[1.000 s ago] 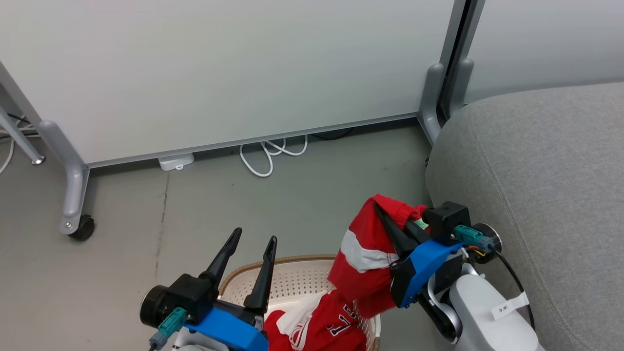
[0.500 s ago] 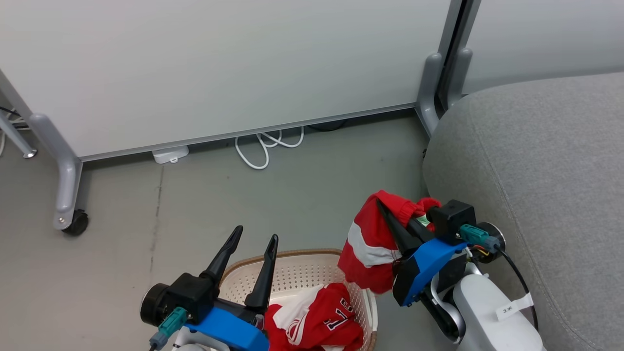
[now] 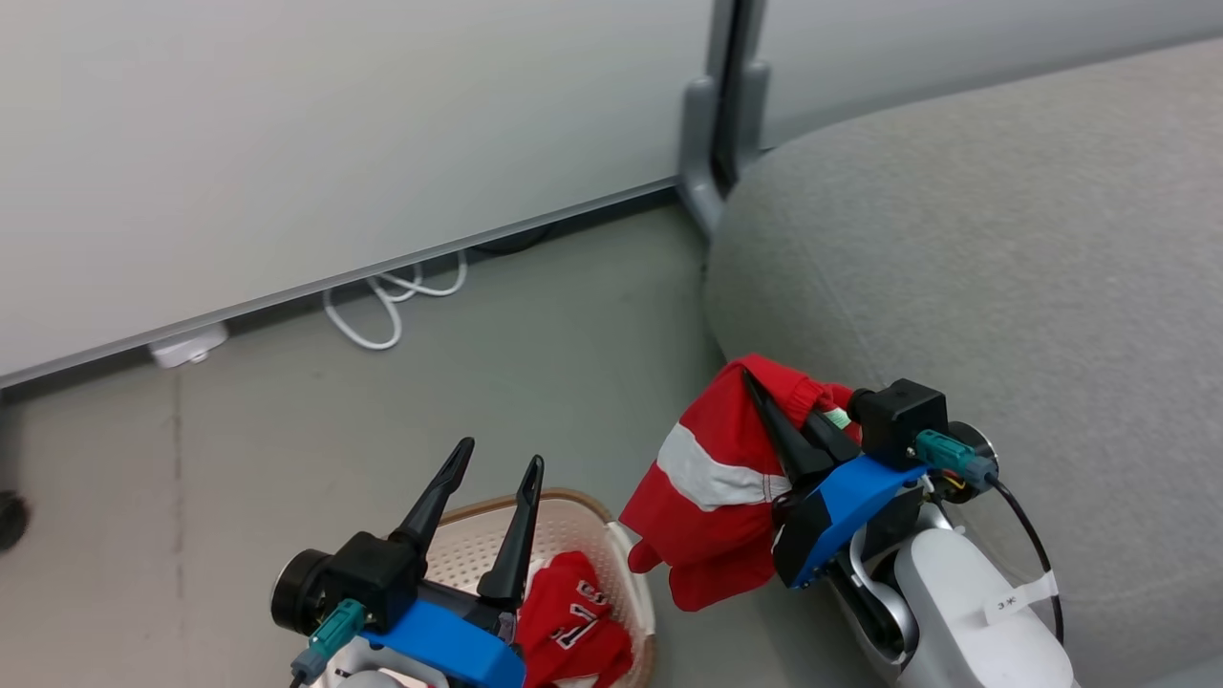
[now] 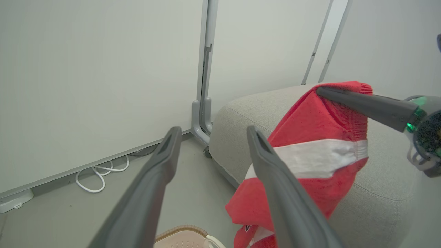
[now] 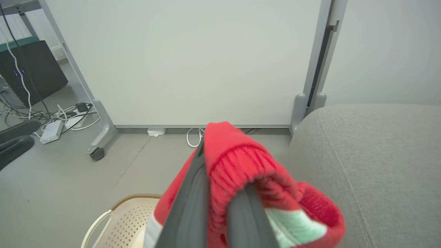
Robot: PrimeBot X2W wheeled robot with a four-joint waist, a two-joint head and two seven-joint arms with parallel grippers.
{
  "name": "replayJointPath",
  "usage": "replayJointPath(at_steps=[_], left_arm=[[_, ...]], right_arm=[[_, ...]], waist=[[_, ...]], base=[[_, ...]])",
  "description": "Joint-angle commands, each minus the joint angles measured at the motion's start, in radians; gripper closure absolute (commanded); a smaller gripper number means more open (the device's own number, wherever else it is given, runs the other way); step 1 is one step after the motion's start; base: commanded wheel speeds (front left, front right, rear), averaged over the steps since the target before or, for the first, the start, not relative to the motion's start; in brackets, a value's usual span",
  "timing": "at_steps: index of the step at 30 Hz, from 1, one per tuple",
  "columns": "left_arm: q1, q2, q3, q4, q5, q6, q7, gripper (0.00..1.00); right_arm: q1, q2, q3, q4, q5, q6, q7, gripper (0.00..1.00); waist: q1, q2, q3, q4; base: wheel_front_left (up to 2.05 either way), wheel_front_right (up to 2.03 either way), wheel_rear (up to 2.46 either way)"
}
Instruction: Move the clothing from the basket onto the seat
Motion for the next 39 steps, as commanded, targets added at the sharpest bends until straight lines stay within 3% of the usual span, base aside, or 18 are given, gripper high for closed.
replayJointPath(at_steps=[1,11,18,32,39], left_arm=[[-0.014,0.005,0.002,-0.008,0.006,-0.002,-0.003,0.0],[-0.017,0.015,-0.015,-0.017,0.008,-0.002,-0.003,0.0],[-0.023,0.019,-0.028,-0.013,0.009,-0.002,-0.003,0.0],[-0.053,0.036,-0.06,0.004,-0.004,-0.002,-0.003,0.0],[-0.04,0.042,-0.04,-0.009,0.008,-0.002,-0.003,0.0]], right_arm=[[0.009,-0.003,-0.002,-0.008,0.003,0.0,0.0,1.0],[0.029,-0.002,-0.03,-0.026,0.007,0.0,0.0,1.0],[0.047,-0.002,-0.046,-0.031,0.005,0.0,-0.004,1.0],[0.064,-0.002,-0.071,-0.055,0.01,0.0,-0.009,1.0],[-0.034,-0.011,-0.07,-0.044,0.009,0.0,0.047,1.0]], waist=[[0.0,-0.0001,0.01,-0.08],[0.0,-0.0001,0.019,-0.261],[0.0,-0.0001,0.021,-0.34],[0.0,-0.0001,0.044,-0.348],[0.0,-0.0001,0.062,-0.349]], base=[[0.0,0.0,0.0],[0.0,0.0,0.0],[0.0,0.0,0.0],[0.0,0.0,0.0],[0.0,0.0,0.0]])
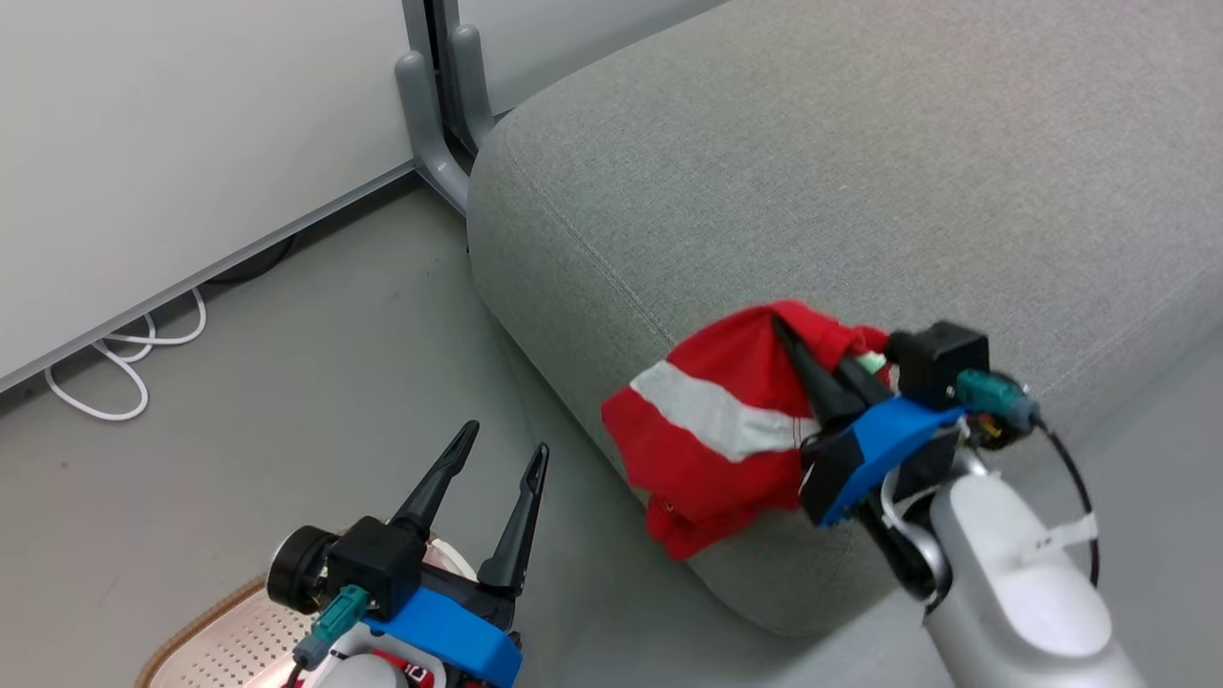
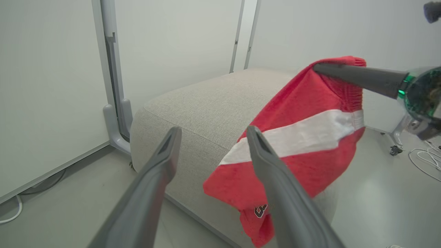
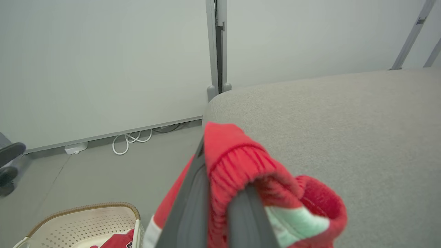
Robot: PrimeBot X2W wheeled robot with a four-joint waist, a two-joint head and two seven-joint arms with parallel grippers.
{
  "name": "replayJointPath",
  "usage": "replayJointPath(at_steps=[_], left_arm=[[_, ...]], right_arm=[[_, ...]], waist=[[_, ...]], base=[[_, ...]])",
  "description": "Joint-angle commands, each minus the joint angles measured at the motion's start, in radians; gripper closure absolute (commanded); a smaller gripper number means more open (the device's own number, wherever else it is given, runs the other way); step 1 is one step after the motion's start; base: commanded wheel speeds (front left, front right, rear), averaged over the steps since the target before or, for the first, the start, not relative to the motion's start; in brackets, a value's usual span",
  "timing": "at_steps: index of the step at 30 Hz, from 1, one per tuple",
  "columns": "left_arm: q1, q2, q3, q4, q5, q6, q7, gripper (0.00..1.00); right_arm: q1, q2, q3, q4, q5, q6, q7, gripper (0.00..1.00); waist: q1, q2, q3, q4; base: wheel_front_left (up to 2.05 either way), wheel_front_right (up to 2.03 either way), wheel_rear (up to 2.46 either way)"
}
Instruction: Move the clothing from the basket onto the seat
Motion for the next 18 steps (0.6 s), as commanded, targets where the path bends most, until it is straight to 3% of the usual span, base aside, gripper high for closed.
replayJointPath(at_steps=[1,11,18], left_arm=[[0.001,0.006,0.009,-0.005,0.005,-0.002,-0.003,0.0],[-0.072,0.041,-0.022,-0.035,0.032,-0.002,-0.003,0.0],[-0.153,0.067,-0.063,-0.062,0.046,-0.002,-0.003,0.0]], right_arm=[[-0.042,-0.024,-0.008,-0.002,-0.007,0.0,0.014,1.0],[-0.392,-0.212,-0.062,0.021,0.053,0.0,0.124,1.0],[-0.562,-0.337,-0.22,0.072,0.092,0.0,0.129,1.0]], waist=[[0.0,0.0,0.01,0.003],[0.0,0.0,0.155,0.09],[0.0,0.0,0.282,0.175]], base=[[0.0,0.0,0.0],[0.0,0.0,0.0],[0.0,0.0,0.0]])
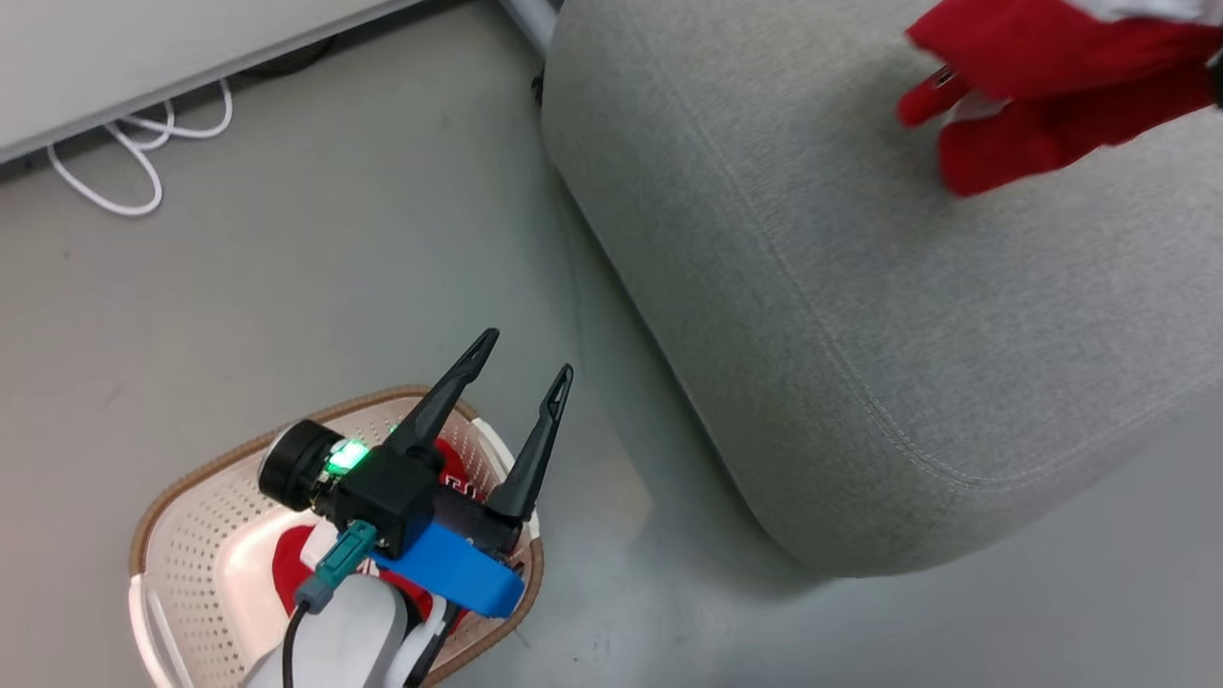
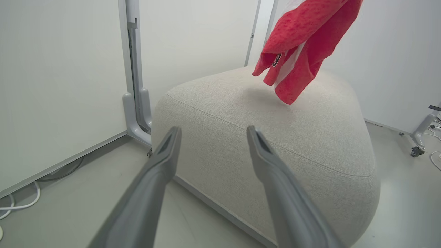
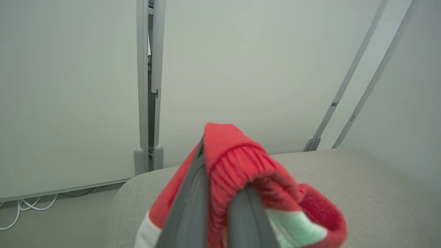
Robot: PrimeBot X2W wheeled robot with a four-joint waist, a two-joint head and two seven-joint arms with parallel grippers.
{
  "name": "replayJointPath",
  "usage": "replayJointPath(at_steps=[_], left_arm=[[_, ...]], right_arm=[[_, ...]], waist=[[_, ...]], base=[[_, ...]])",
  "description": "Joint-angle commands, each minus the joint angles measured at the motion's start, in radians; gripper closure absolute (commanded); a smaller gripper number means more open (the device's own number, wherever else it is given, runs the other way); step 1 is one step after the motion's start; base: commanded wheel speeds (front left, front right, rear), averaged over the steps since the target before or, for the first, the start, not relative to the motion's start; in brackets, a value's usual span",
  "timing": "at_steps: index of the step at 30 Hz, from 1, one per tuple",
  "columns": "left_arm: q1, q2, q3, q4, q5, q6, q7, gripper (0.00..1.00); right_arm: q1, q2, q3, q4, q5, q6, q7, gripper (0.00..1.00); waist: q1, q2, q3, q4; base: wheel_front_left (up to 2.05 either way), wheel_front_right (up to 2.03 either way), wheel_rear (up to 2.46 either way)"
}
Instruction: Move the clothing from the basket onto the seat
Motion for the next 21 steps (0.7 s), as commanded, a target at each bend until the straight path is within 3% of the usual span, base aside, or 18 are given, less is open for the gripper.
replayJointPath(at_steps=[1,10,21], left_arm=[[-0.033,0.011,-0.007,-0.012,0.006,-0.002,-0.003,0.0],[-0.11,0.048,-0.03,-0.059,0.033,-0.002,-0.003,0.0],[-0.14,0.051,-0.027,-0.08,0.049,-0.002,-0.003,0.0]], right_arm=[[-0.028,-0.019,-0.035,0.011,-0.001,0.0,-0.009,1.0],[0.011,-0.06,-0.255,0.15,-0.031,0.0,-0.079,1.0],[0.066,0.0,-0.38,0.37,-0.09,0.0,-0.191,1.0]], waist=[[-0.0001,0.0,0.085,0.068],[-0.0001,0.0,0.241,0.162],[-0.0001,0.0,0.282,0.191]], base=[[0.0,0.0,0.0],[0.0,0.0,0.0],[0.0,0.0,0.0]])
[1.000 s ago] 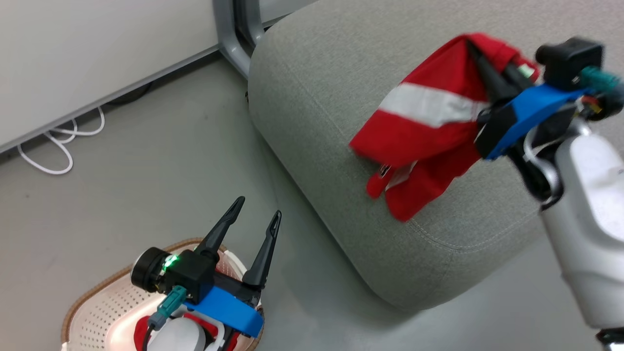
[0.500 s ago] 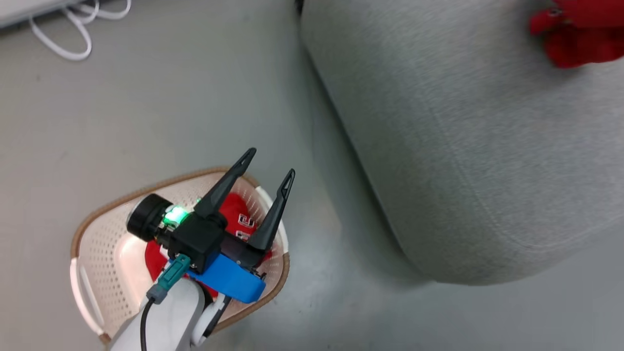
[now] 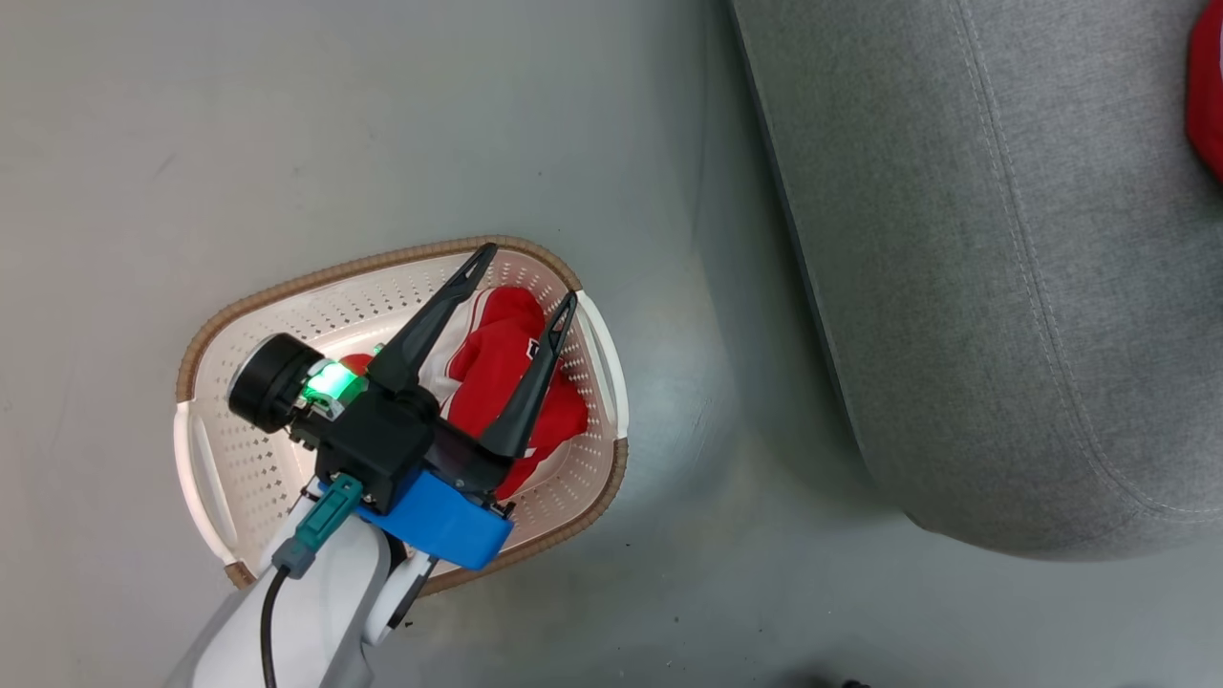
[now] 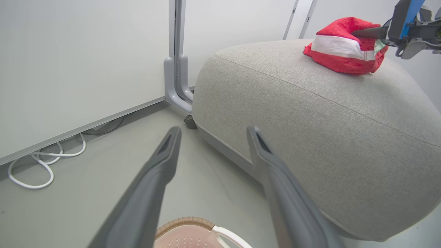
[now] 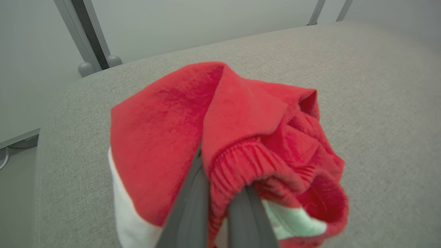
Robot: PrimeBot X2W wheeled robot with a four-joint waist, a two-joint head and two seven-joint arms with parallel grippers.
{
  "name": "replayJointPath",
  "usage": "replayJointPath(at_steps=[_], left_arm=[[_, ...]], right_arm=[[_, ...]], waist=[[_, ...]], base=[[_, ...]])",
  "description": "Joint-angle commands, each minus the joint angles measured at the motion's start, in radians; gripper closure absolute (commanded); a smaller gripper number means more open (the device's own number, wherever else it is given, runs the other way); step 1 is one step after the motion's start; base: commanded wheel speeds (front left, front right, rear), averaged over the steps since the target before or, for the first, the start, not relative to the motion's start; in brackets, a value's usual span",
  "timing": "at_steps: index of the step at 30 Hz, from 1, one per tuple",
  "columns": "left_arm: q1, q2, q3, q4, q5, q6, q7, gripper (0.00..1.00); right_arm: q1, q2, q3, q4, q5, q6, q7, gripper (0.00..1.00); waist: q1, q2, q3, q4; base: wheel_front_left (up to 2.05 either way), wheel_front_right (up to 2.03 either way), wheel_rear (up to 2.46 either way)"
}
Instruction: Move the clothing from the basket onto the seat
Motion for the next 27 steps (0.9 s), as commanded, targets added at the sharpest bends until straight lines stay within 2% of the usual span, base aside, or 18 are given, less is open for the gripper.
replayJointPath(at_steps=[1,4,5,6,7,8,19,27], left_arm=[[-0.017,-0.006,0.0,-0.002,0.005,-0.002,-0.003,0.0],[-0.017,-0.011,-0.005,0.004,0.002,-0.002,-0.003,0.0],[-0.017,-0.012,-0.006,0.006,0.0,-0.002,-0.003,0.0],[-0.016,-0.014,-0.007,0.008,-0.001,-0.002,-0.003,0.0],[-0.015,-0.015,-0.008,0.01,-0.002,-0.002,-0.003,0.0],[-0.015,-0.017,-0.01,0.011,-0.004,-0.002,-0.003,0.0],[0.014,-0.054,0.002,0.029,-0.029,-0.002,-0.003,0.0],[0.089,-0.099,0.049,0.059,-0.057,-0.002,-0.003,0.0]], right_arm=[[0.008,0.002,-0.008,0.015,-0.012,0.0,-0.017,1.0],[0.001,0.014,-0.011,0.037,-0.023,0.0,-0.028,1.0],[-0.002,0.015,-0.01,0.042,-0.027,0.0,-0.028,0.91],[-0.004,0.015,-0.005,0.045,-0.031,0.0,-0.027,0.63],[-0.005,0.015,-0.003,0.048,-0.033,0.0,-0.026,0.51],[-0.005,0.014,0.0,0.049,-0.035,0.0,-0.025,0.0],[0.065,0.004,0.061,0.017,-0.05,0.0,-0.02,0.0],[0.209,0.021,0.117,-0.084,-0.047,0.0,0.009,0.0]], waist=[[-0.0002,0.0,-0.005,0.0],[-0.0002,0.0,-0.014,-0.001],[-0.0002,0.0,-0.017,-0.001],[-0.0002,0.0,-0.02,-0.002],[-0.0002,0.0,-0.024,-0.002],[-0.0002,0.0,-0.027,-0.002],[-0.0002,0.0,-0.113,0.017],[-0.0002,0.0,-0.265,0.023]], base=[[0.0,0.0,0.0],[0.0,0.0,0.0],[0.0,0.0,0.0],[0.0,0.0,0.0],[0.0,0.0,0.0],[0.0,0.0,0.0],[0.0,0.0,0.0],[0.0,0.0,0.0]])
